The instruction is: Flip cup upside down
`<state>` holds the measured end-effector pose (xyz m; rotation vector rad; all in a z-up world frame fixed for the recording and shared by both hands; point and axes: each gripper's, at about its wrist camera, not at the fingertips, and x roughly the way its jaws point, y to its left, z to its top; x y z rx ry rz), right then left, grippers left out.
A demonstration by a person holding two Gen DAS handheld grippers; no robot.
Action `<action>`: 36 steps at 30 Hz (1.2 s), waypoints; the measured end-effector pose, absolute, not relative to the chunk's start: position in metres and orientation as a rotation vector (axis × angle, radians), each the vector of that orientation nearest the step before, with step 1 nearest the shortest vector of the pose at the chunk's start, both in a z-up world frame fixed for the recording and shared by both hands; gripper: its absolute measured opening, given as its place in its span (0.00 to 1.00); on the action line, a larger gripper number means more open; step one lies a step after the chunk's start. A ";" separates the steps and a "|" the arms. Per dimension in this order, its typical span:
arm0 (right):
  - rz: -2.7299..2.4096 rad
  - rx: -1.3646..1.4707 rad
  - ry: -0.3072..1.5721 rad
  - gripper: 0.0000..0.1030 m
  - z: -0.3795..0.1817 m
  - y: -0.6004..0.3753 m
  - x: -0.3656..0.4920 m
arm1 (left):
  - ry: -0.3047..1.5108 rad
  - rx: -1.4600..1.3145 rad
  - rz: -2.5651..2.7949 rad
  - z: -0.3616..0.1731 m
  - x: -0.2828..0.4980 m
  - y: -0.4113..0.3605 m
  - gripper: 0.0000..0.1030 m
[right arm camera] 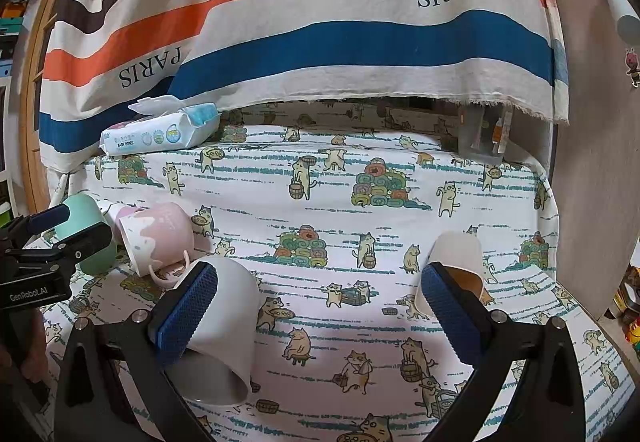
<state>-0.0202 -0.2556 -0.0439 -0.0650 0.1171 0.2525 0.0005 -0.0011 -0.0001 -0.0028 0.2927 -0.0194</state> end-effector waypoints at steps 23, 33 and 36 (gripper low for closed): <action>0.252 -0.066 0.124 1.00 -0.044 -0.255 -0.016 | 0.291 -0.002 -0.019 0.000 -0.001 -0.003 0.99; 0.256 -0.043 0.124 1.00 -0.042 -0.253 -0.019 | 0.289 -0.004 -0.018 0.000 -0.002 -0.002 0.99; 0.288 0.003 0.185 1.00 -0.046 -0.263 -0.011 | 0.282 -0.014 -0.015 0.002 -0.003 0.000 0.99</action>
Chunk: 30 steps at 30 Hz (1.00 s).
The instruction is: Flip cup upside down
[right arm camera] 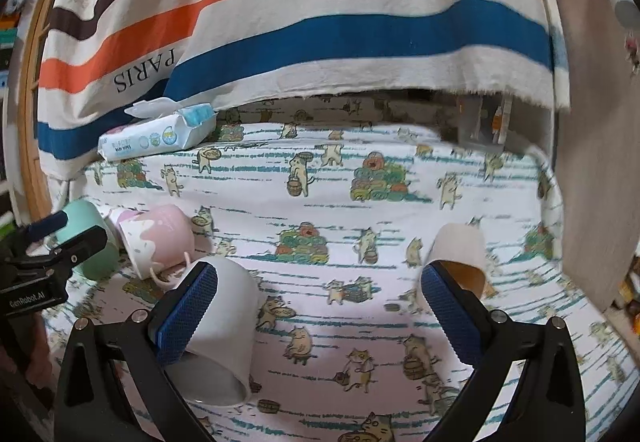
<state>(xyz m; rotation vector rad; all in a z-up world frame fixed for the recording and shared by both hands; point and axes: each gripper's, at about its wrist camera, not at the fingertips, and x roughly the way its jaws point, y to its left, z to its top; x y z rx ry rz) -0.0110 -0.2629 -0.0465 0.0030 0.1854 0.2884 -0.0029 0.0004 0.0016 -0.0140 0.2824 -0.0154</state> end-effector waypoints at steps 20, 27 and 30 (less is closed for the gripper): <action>0.467 0.134 0.776 1.00 -0.041 -0.222 0.041 | 0.223 -0.143 0.020 0.015 -0.015 0.031 0.99; 0.445 -0.035 0.815 1.00 -0.063 -0.184 0.055 | 0.195 -0.103 0.016 0.016 -0.021 0.022 0.99; 0.430 -0.083 0.825 0.99 -0.070 -0.175 0.059 | 0.186 -0.085 0.013 0.016 -0.022 0.019 0.99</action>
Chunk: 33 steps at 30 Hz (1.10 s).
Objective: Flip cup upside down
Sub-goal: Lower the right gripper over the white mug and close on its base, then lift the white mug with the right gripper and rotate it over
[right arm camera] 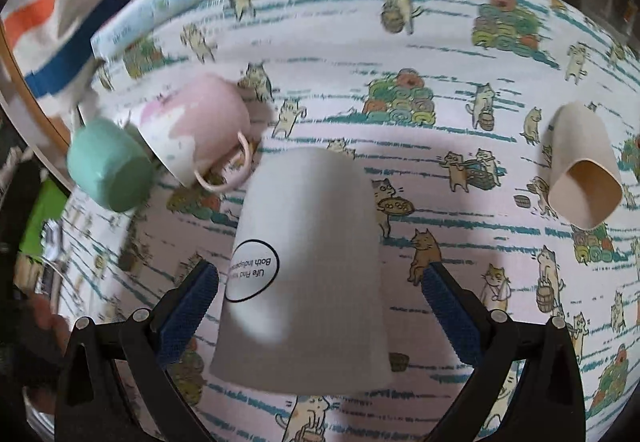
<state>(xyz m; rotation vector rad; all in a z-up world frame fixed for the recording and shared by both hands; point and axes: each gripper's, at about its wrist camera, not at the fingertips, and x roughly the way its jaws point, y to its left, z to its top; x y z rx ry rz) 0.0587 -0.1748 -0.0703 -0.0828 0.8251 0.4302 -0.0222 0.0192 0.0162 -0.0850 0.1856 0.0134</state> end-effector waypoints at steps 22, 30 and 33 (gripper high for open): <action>0.573 -0.155 0.753 0.77 -0.061 -0.193 0.062 | 0.393 -0.082 -0.126 0.014 0.017 0.018 0.99; 0.736 -0.250 0.723 0.77 -0.056 -0.187 0.046 | 0.650 -0.095 -0.281 0.017 0.079 -0.005 0.91; 0.756 -0.312 0.708 0.77 -0.056 -0.185 0.036 | 0.698 -0.091 -0.338 0.015 0.091 -0.020 0.89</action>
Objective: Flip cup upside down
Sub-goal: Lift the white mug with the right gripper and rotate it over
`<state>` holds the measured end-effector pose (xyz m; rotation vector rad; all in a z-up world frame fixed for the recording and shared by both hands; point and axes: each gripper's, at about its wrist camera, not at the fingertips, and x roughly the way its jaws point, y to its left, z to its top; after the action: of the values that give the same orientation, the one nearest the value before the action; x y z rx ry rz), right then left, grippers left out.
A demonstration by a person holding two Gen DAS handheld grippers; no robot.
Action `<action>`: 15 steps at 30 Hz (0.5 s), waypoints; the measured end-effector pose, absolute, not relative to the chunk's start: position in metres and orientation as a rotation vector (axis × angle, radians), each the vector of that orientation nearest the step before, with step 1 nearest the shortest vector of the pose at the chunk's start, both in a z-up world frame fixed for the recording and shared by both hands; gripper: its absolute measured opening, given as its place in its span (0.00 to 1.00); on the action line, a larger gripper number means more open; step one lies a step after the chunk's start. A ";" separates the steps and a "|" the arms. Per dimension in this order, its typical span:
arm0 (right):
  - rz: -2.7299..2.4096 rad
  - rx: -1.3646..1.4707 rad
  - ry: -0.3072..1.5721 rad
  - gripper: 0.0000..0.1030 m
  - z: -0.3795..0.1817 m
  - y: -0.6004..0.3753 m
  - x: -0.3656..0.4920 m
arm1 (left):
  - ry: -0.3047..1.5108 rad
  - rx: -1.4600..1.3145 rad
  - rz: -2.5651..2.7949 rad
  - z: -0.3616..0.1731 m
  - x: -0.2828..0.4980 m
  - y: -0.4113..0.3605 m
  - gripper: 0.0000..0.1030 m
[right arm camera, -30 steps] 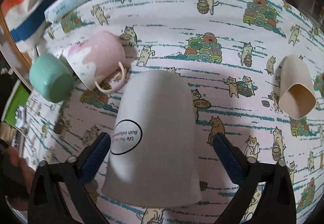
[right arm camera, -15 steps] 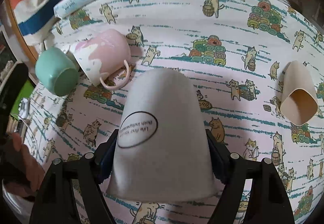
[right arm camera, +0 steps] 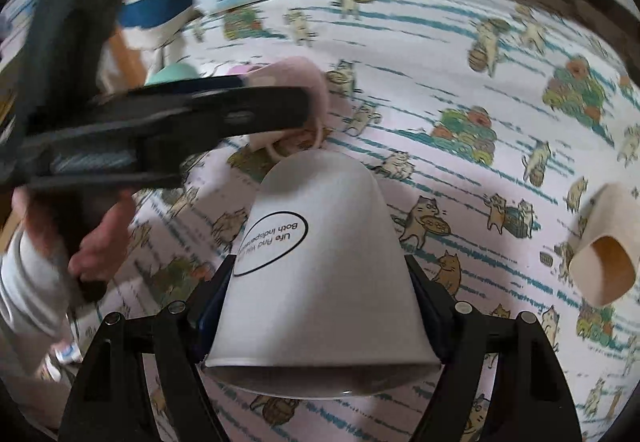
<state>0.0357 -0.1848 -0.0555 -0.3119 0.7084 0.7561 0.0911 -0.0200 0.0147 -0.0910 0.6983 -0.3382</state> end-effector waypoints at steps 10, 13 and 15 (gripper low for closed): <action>0.764 -0.310 0.741 0.77 -0.060 -0.189 0.038 | 0.808 -0.037 -0.351 -0.011 0.109 -0.044 0.83; 0.763 -0.332 0.733 0.77 -0.059 -0.187 0.036 | 0.816 -0.057 -0.354 -0.012 0.112 -0.039 0.83; 0.758 -0.354 0.737 0.78 -0.059 -0.186 0.036 | 0.818 -0.054 -0.347 -0.013 0.112 -0.038 0.83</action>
<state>0.0360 -0.1856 -0.0593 -0.3539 0.7370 0.7583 0.1120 -0.0384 -0.0131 -0.0539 0.8177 -0.3472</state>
